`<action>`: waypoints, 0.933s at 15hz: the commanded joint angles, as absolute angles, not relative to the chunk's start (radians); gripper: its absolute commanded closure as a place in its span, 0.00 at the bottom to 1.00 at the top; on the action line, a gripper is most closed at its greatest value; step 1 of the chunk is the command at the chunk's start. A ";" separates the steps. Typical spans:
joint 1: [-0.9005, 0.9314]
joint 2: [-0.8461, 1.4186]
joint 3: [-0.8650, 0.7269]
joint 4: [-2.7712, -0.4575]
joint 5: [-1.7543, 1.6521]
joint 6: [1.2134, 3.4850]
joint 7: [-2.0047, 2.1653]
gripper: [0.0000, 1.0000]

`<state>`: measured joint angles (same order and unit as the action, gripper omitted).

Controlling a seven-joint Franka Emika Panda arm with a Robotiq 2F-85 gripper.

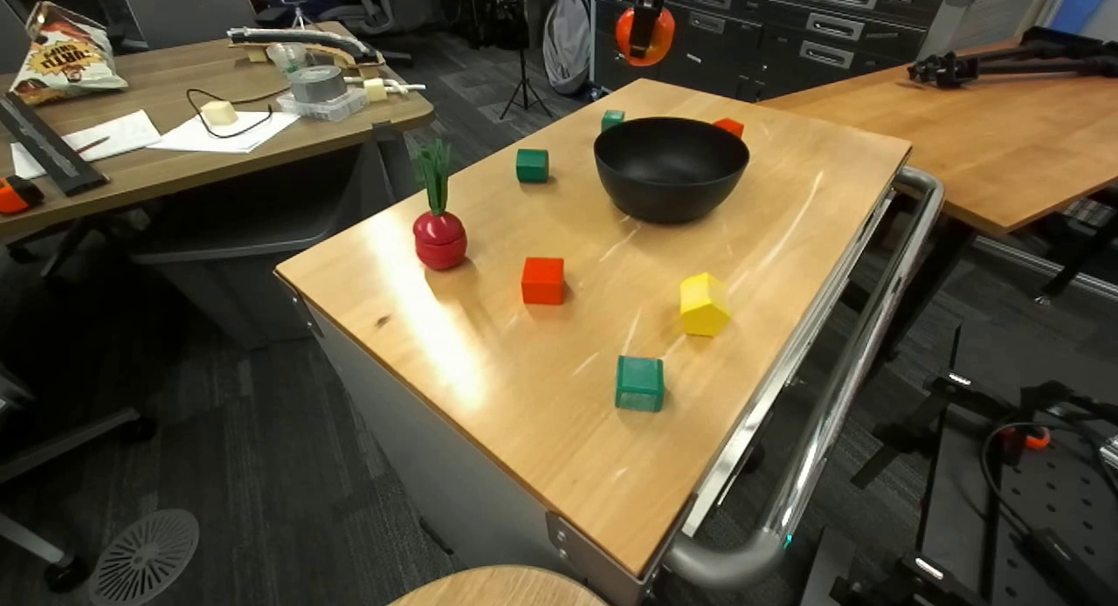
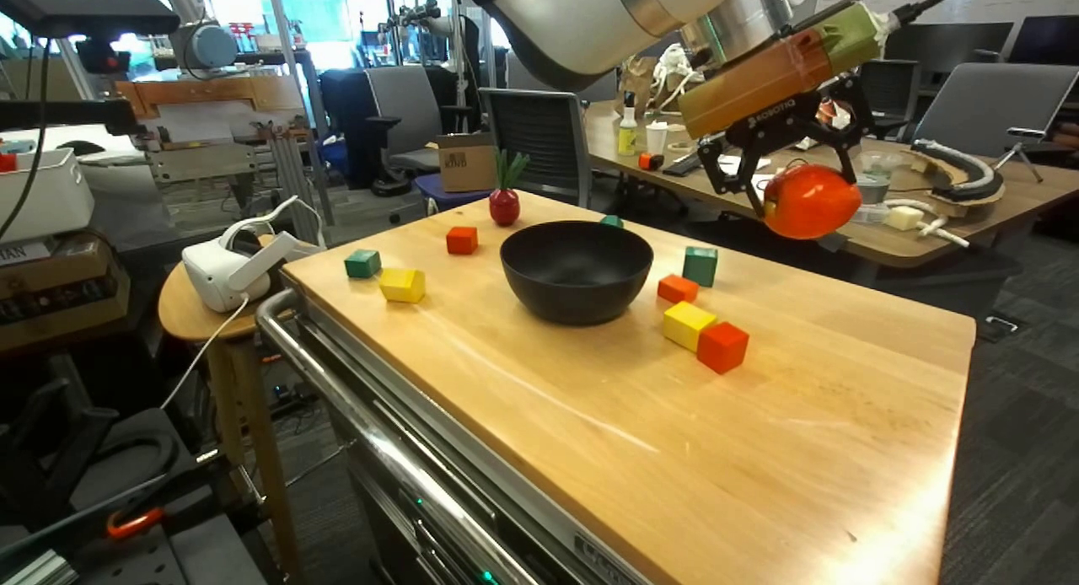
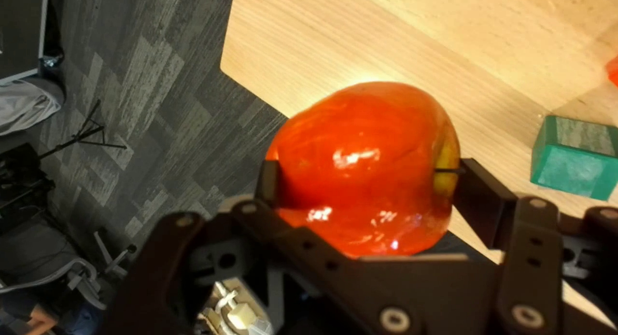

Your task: Remove the contents of the black bowl one by one and place them on the table, then move the apple forward

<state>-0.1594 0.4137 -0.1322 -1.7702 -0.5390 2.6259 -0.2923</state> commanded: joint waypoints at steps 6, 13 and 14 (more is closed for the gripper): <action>-0.199 0.569 -0.121 -1.559 -0.372 2.431 -0.381 0.38; -0.187 0.597 -0.128 -1.537 -0.348 2.376 -0.358 0.38; -0.186 0.600 -0.129 -1.542 -0.351 2.376 -0.356 0.38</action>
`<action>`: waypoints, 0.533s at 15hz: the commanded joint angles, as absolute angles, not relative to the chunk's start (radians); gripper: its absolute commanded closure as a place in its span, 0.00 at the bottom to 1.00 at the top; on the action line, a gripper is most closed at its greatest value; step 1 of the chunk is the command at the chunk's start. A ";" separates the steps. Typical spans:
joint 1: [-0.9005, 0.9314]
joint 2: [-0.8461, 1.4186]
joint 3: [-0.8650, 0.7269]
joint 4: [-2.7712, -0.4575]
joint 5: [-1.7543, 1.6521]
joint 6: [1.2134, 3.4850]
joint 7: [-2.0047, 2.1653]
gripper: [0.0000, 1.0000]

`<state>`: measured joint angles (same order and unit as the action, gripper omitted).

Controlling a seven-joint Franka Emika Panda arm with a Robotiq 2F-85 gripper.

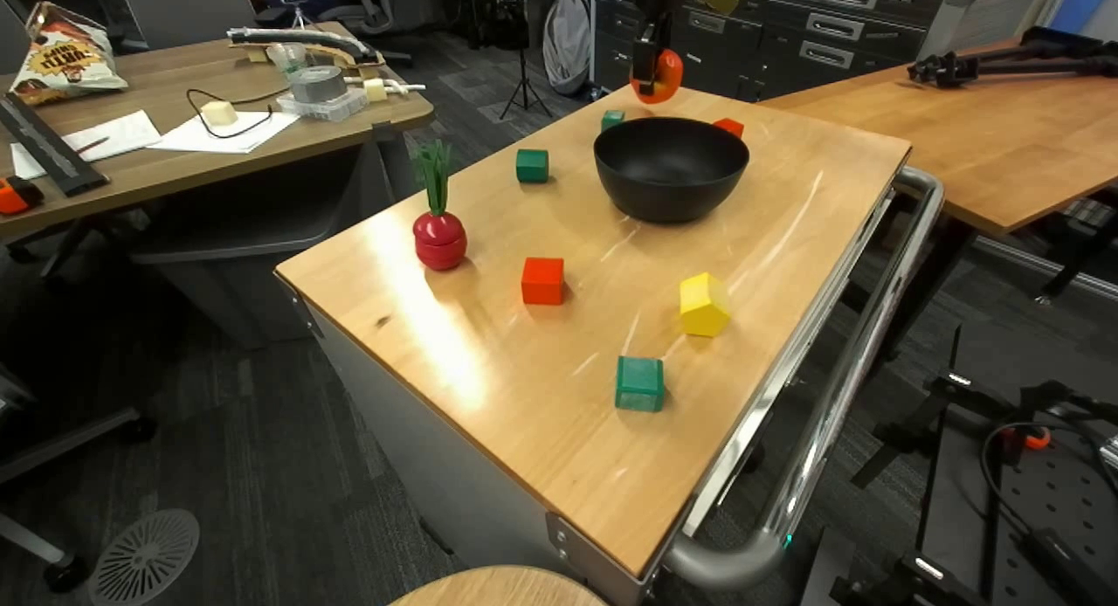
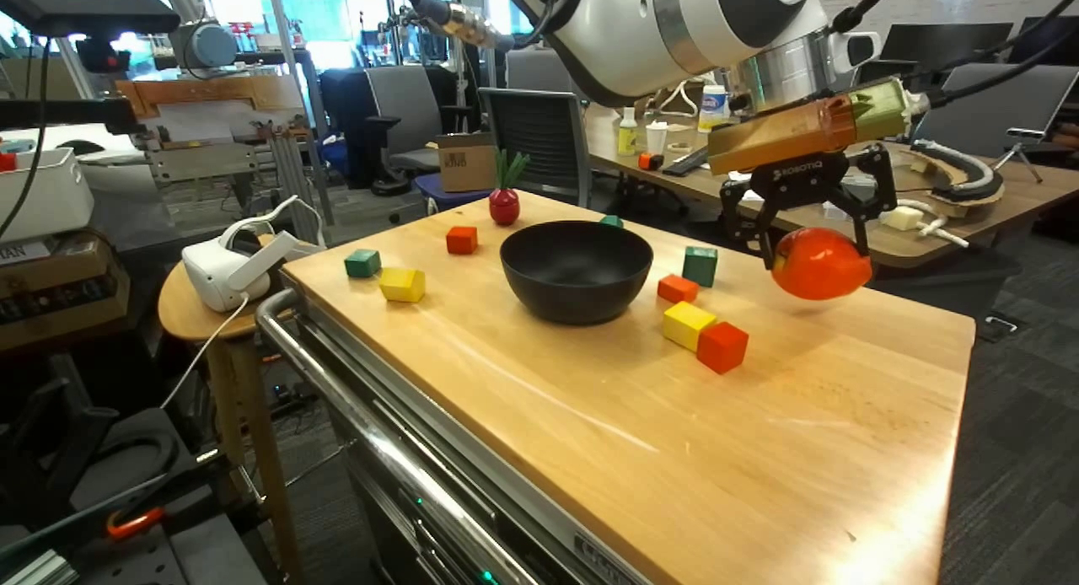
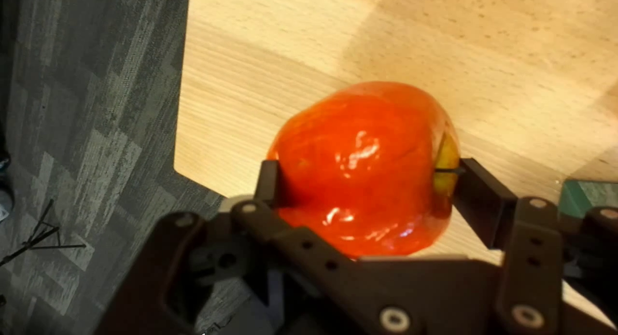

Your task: Remove the contents of the black bowl one by one and place them on the table, then move the apple forward

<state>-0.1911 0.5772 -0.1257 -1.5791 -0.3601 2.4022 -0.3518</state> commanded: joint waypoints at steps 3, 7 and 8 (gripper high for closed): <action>-0.186 0.607 -0.130 -1.558 -0.349 2.381 -0.345 0.38; -0.189 0.597 -0.122 -1.575 -0.340 2.388 -0.350 0.03; -0.188 0.588 -0.122 -1.582 -0.342 2.397 -0.349 0.02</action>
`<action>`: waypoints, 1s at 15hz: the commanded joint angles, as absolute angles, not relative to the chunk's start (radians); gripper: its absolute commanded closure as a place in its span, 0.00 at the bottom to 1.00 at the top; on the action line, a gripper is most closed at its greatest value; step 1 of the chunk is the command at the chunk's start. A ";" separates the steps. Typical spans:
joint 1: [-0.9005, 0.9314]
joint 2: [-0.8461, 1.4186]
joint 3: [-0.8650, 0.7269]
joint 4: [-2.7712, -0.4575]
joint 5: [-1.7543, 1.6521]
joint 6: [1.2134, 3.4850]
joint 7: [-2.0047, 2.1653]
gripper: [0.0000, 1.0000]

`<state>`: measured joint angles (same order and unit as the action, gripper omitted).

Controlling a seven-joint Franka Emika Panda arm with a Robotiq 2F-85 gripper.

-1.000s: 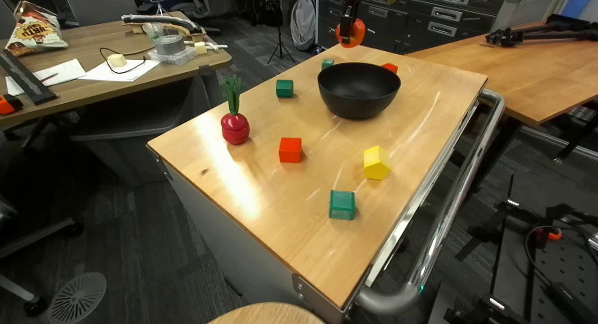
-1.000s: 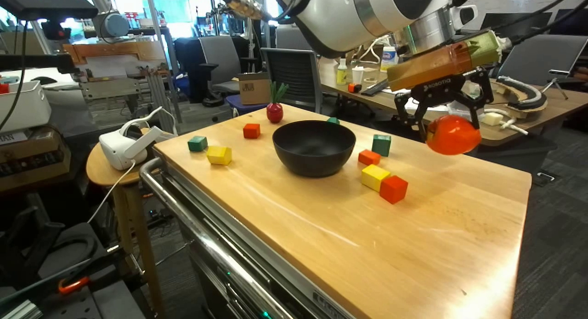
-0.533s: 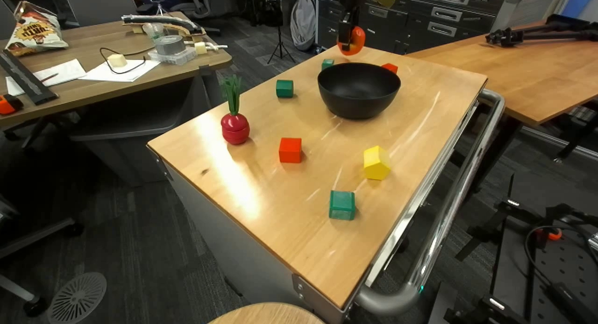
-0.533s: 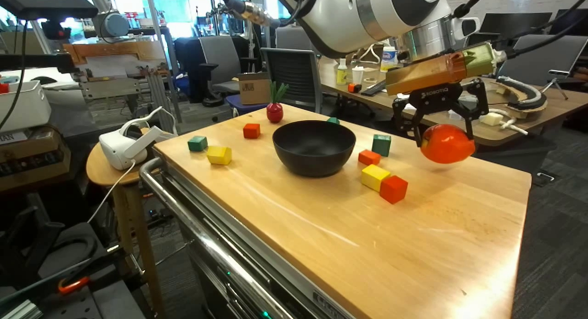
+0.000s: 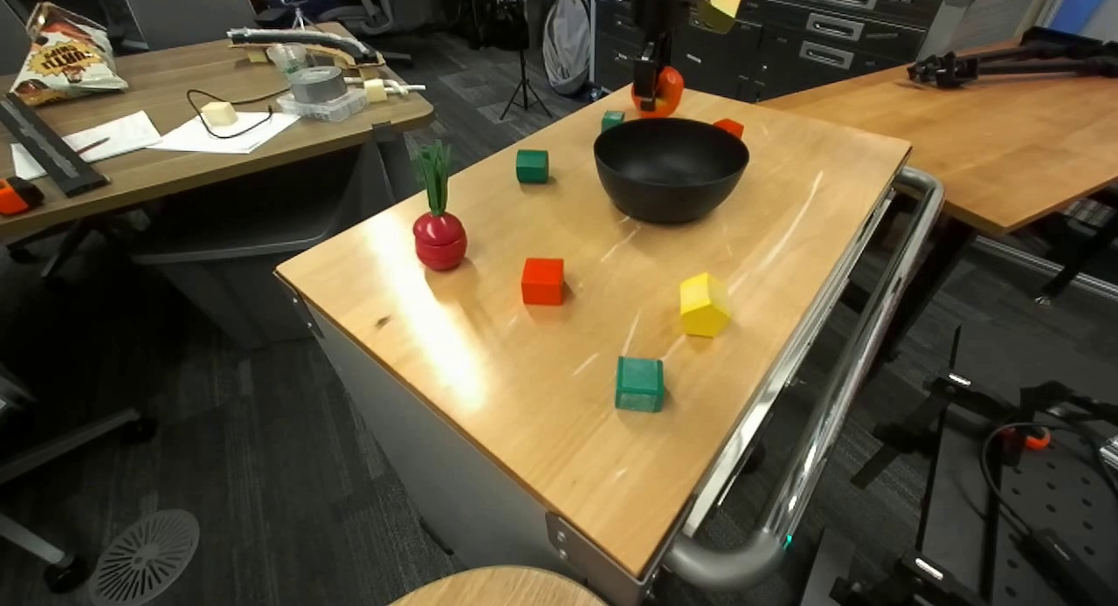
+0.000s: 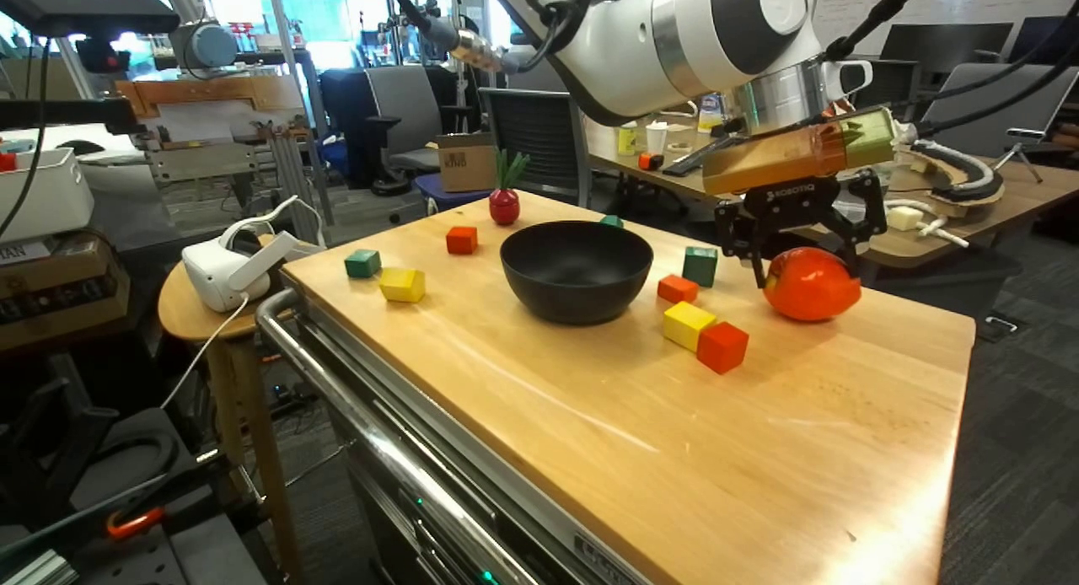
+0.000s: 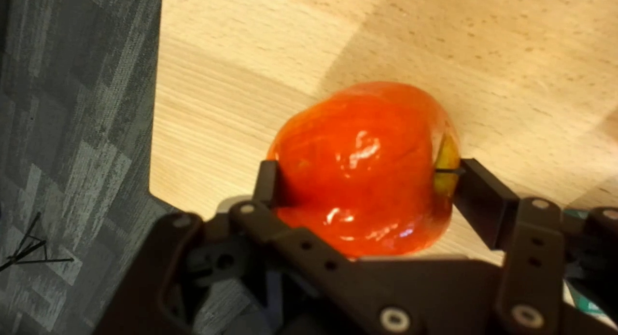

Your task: Remove the contents of the black bowl one by one and place them on the table, then move the apple forward

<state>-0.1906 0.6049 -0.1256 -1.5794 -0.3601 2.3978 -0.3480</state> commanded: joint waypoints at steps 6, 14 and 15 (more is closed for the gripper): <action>-0.188 0.426 -0.096 -1.687 -0.328 2.358 -0.402 0.00; -0.212 0.207 -0.056 -1.806 -0.109 2.274 -0.645 0.00; -0.213 0.171 -0.059 -1.832 -0.094 2.267 -0.660 0.00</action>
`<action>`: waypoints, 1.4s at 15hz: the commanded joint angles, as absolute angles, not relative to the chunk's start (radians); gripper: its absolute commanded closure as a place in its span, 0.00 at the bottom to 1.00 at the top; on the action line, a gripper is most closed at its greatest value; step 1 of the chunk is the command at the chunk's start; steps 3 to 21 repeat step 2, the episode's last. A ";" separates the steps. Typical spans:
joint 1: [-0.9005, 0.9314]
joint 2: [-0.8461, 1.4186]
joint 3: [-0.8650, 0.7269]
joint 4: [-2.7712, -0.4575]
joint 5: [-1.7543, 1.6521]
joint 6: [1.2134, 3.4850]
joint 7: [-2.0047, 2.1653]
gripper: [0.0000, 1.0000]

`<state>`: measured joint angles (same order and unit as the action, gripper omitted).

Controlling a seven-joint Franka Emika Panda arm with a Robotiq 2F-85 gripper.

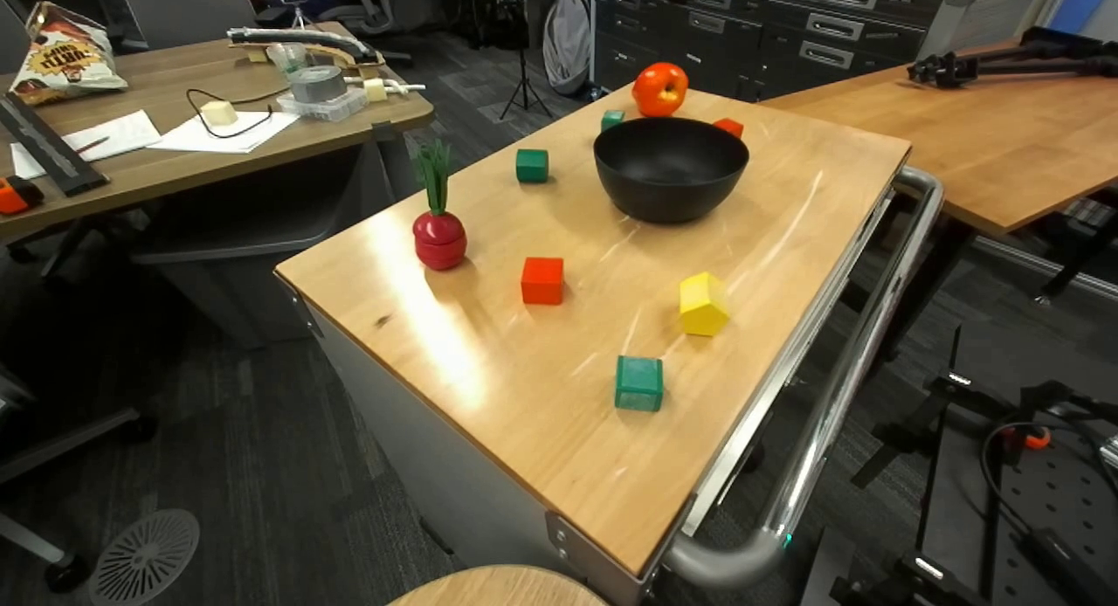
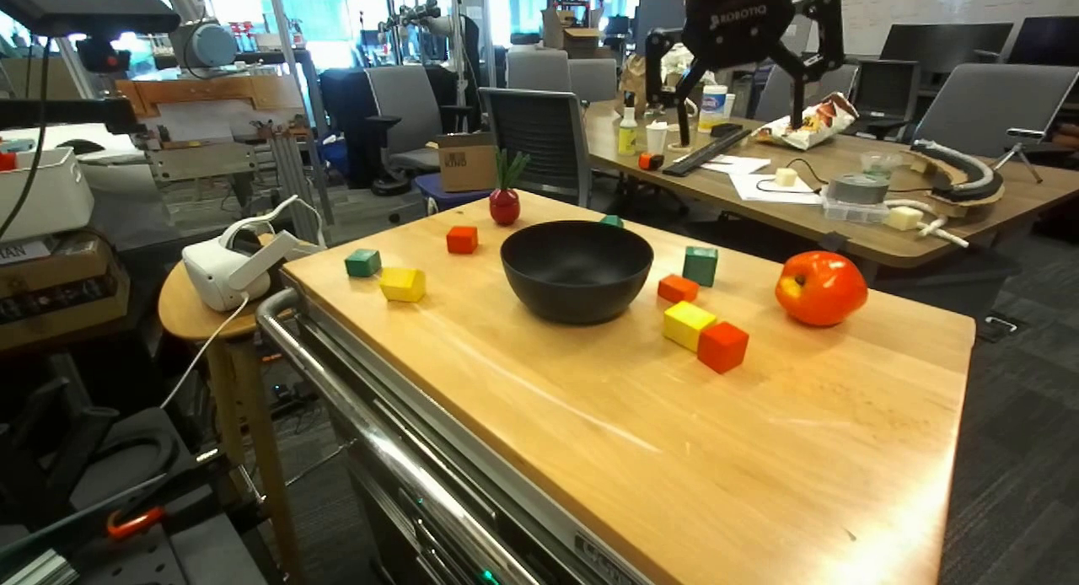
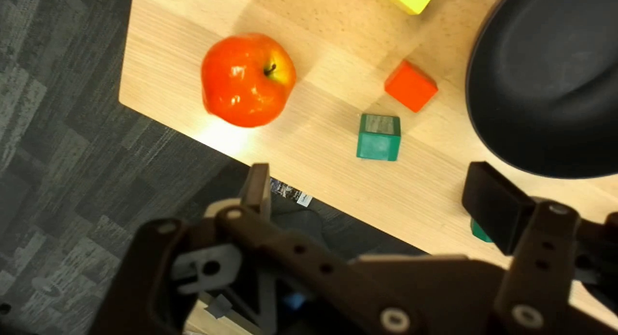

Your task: Remove the contents of the black bowl one by one and place them on the table, then move the apple forward

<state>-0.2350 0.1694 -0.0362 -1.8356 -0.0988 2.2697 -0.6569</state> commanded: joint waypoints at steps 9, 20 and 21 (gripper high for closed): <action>-0.214 0.139 -0.062 -1.864 -0.088 2.264 -0.667 0.00; -0.214 0.139 -0.062 -1.864 -0.088 2.264 -0.667 0.00; -0.214 0.139 -0.062 -1.864 -0.088 2.264 -0.667 0.00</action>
